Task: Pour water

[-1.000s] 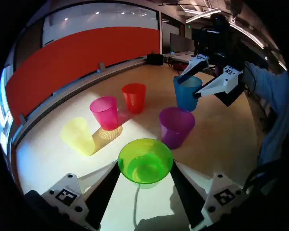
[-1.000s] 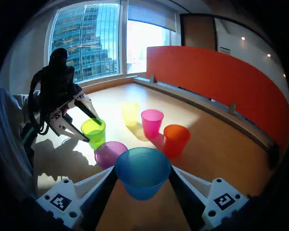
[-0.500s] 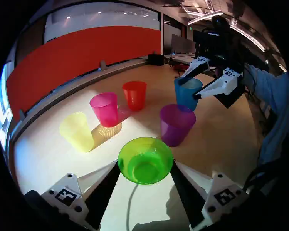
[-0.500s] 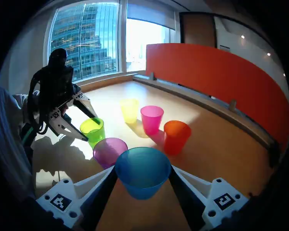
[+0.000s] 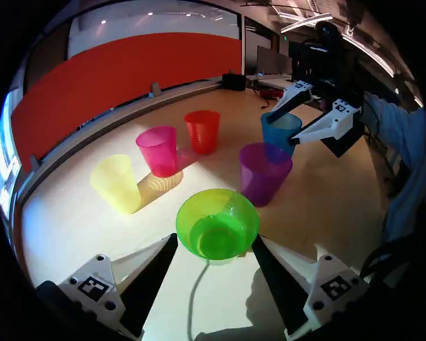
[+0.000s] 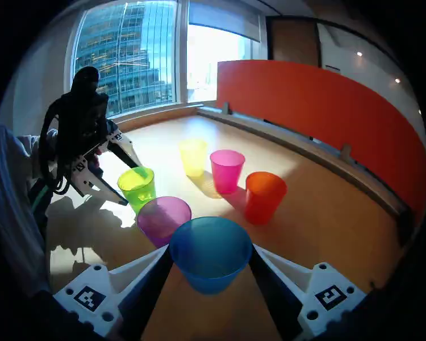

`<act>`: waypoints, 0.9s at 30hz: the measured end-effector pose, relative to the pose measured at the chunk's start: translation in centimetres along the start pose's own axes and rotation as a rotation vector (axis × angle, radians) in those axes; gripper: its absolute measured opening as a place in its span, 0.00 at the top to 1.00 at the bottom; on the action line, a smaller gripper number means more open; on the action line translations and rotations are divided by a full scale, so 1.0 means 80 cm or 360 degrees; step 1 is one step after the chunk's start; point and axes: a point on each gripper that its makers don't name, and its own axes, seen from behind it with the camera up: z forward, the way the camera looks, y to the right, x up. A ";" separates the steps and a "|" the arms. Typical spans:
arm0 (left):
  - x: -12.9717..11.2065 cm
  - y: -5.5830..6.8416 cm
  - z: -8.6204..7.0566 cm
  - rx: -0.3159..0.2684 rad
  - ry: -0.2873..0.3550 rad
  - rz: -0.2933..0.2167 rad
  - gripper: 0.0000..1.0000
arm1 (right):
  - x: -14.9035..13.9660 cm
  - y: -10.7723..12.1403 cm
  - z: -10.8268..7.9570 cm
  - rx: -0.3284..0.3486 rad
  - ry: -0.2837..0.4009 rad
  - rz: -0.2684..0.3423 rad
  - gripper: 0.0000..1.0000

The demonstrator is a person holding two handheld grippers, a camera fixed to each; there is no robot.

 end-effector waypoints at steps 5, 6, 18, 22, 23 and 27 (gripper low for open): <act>-0.007 -0.003 -0.007 0.0020 -0.0002 -0.0012 0.04 | -0.009 0.000 0.006 -0.0006 -0.0013 0.0004 0.07; -0.008 -0.003 -0.008 0.0023 0.0000 -0.0014 0.04 | -0.011 0.000 0.007 -0.0006 -0.0016 0.0005 0.07; -0.006 -0.003 -0.024 0.0037 0.0039 -0.0026 0.04 | -0.030 -0.001 0.016 -0.0025 -0.0039 -0.0014 0.07; -0.006 -0.003 -0.027 0.0040 0.0042 -0.0027 0.04 | -0.032 -0.001 0.015 -0.0031 -0.0037 -0.0009 0.07; -0.005 -0.003 -0.027 0.0041 0.0042 -0.0028 0.04 | -0.033 -0.001 0.014 -0.0033 -0.0037 -0.0009 0.06; -0.005 -0.001 -0.029 0.0041 0.0044 -0.0023 0.04 | -0.040 0.000 0.011 -0.0042 -0.0046 -0.0007 0.06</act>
